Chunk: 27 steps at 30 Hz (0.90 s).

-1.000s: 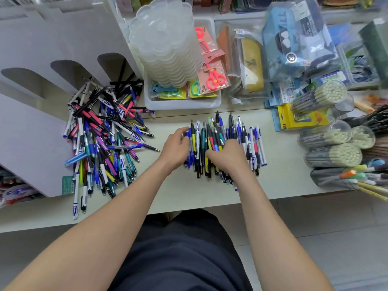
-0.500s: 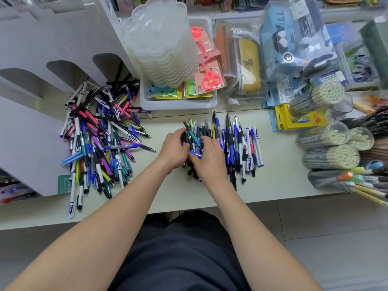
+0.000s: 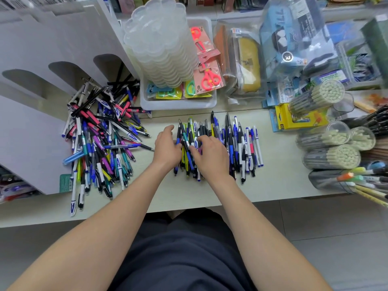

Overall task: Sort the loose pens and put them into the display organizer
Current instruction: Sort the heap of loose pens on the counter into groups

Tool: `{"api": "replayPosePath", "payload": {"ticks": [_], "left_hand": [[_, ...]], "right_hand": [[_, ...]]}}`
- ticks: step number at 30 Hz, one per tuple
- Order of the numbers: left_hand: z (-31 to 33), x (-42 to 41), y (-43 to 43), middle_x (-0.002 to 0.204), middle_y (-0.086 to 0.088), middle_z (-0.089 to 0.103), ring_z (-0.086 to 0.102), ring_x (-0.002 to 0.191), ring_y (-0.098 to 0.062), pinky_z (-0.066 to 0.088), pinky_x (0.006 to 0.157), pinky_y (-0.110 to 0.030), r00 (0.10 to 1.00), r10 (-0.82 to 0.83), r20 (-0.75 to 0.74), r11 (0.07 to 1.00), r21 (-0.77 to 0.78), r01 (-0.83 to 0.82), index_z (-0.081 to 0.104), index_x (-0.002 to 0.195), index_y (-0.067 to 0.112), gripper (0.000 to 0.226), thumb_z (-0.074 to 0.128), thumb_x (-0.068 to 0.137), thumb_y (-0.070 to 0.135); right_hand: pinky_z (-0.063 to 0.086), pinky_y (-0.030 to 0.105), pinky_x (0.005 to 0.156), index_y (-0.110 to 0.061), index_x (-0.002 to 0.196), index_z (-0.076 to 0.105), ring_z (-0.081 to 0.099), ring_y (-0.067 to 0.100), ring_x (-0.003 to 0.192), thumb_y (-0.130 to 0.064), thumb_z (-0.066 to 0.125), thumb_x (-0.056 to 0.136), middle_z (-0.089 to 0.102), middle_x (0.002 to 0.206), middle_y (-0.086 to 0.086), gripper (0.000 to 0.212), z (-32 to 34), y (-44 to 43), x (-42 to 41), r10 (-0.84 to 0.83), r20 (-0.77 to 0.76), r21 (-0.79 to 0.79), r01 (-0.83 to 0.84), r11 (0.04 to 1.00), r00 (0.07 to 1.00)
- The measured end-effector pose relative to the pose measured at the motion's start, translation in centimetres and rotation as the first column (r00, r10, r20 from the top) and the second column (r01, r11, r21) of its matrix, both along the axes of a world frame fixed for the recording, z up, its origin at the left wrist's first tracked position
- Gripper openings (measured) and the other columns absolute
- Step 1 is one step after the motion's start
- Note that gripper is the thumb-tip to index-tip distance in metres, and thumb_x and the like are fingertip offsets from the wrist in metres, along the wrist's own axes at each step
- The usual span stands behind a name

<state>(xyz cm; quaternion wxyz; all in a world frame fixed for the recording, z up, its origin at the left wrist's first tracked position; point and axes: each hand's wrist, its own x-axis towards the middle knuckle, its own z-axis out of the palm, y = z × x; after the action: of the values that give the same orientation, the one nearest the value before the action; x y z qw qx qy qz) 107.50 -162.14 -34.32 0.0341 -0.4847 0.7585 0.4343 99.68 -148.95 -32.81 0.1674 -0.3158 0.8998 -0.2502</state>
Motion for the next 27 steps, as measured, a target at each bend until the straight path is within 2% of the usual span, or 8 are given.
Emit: {"api": "replayPosePath", "payload": {"ticks": [3,8,11,14,17,20,23,27], "left_hand": [[-0.3,0.5,-0.2,0.145,-0.012,0.053,0.061,0.124,-0.028,0.051,0.109,-0.048,1.000,0.006,0.026,1.000,-0.016,-0.006,0.046,0.155,0.011,0.064,0.064,0.095,0.000],[-0.9,1.2,0.1,0.131,-0.013,0.059,0.057,0.125,-0.029,0.046,0.104,-0.037,0.993,-0.023,0.115,0.998,-0.052,0.029,0.063,0.133,0.012,0.043,0.078,0.093,0.015],[-1.2,1.2,0.1,0.112,-0.010,0.070,0.063,0.115,-0.032,0.053,0.098,-0.044,0.995,-0.004,0.103,0.999,-0.033,0.008,0.063,0.127,0.010,0.038,0.077,0.092,0.015],[-1.3,1.0,0.0,0.116,-0.014,0.071,0.062,0.118,-0.034,0.051,0.102,-0.045,0.996,0.021,0.089,0.999,-0.046,-0.017,0.061,0.134,0.006,0.037,0.067,0.098,0.014],[-0.9,0.8,0.0,0.117,-0.011,0.065,0.059,0.120,-0.032,0.050,0.104,-0.044,0.998,0.038,0.052,0.996,-0.080,-0.034,0.058,0.140,0.006,0.040,0.059,0.100,0.005],[-0.4,0.4,-0.1,0.125,-0.012,0.060,0.057,0.120,-0.030,0.048,0.104,-0.040,0.999,0.046,0.029,0.993,-0.111,-0.042,0.061,0.138,0.009,0.045,0.058,0.095,-0.004],[-0.2,-0.1,-0.4,0.134,-0.013,0.061,0.058,0.125,-0.031,0.049,0.106,-0.041,0.999,0.015,0.039,0.993,-0.114,-0.011,0.059,0.141,0.011,0.048,0.060,0.095,-0.003],[0.1,-1.1,-0.9,0.136,-0.015,0.063,0.059,0.125,-0.037,0.050,0.103,-0.045,0.993,-0.086,0.079,0.991,-0.095,0.093,0.053,0.149,0.010,0.047,0.051,0.101,0.009]], "right_hand": [[0.050,0.036,0.067,-0.014,0.107,0.071,0.066,0.024,0.085,-0.040,0.065,0.102,0.071,0.092,0.003,0.027,0.1,-1.2,-0.1,0.063,-0.040,0.159,-0.056,0.986,0.997],[0.032,0.028,0.049,-0.014,0.093,0.070,0.061,0.024,0.067,-0.023,0.058,0.100,0.069,0.078,0.003,0.017,0.3,-1.6,0.1,0.061,-0.048,0.284,-0.045,0.958,0.997],[0.040,0.030,0.054,-0.015,0.099,0.070,0.062,0.023,0.072,-0.023,0.057,0.101,0.070,0.082,0.001,0.016,0.3,-1.2,0.1,0.010,-0.019,0.218,-0.006,0.976,1.000],[0.054,0.034,0.058,-0.018,0.098,0.069,0.064,0.023,0.071,-0.026,0.063,0.095,0.069,0.076,-0.001,0.010,1.0,0.0,-0.1,-0.089,0.107,0.115,0.076,0.990,0.990],[0.061,0.038,0.063,-0.015,0.079,0.066,0.066,0.022,0.067,-0.032,0.079,0.082,0.066,0.069,0.002,0.021,1.3,1.7,0.1,-0.052,0.243,0.256,-0.012,0.967,0.969],[0.054,0.034,0.057,-0.013,0.077,0.057,0.063,0.024,0.068,-0.039,0.093,0.071,0.061,0.072,0.004,0.044,1.0,2.8,0.7,0.024,0.323,0.421,-0.166,0.892,0.946],[0.056,0.038,0.063,-0.017,0.093,0.052,0.062,0.025,0.075,-0.031,0.092,0.076,0.060,0.084,0.003,0.046,0.7,3.0,1.5,0.132,0.323,0.383,-0.257,0.887,0.937],[0.058,0.041,0.065,-0.016,0.100,0.053,0.063,0.029,0.077,-0.019,0.080,0.090,0.065,0.087,0.006,0.028,0.1,2.8,2.0,0.257,0.179,0.287,-0.300,0.910,0.950]]}}
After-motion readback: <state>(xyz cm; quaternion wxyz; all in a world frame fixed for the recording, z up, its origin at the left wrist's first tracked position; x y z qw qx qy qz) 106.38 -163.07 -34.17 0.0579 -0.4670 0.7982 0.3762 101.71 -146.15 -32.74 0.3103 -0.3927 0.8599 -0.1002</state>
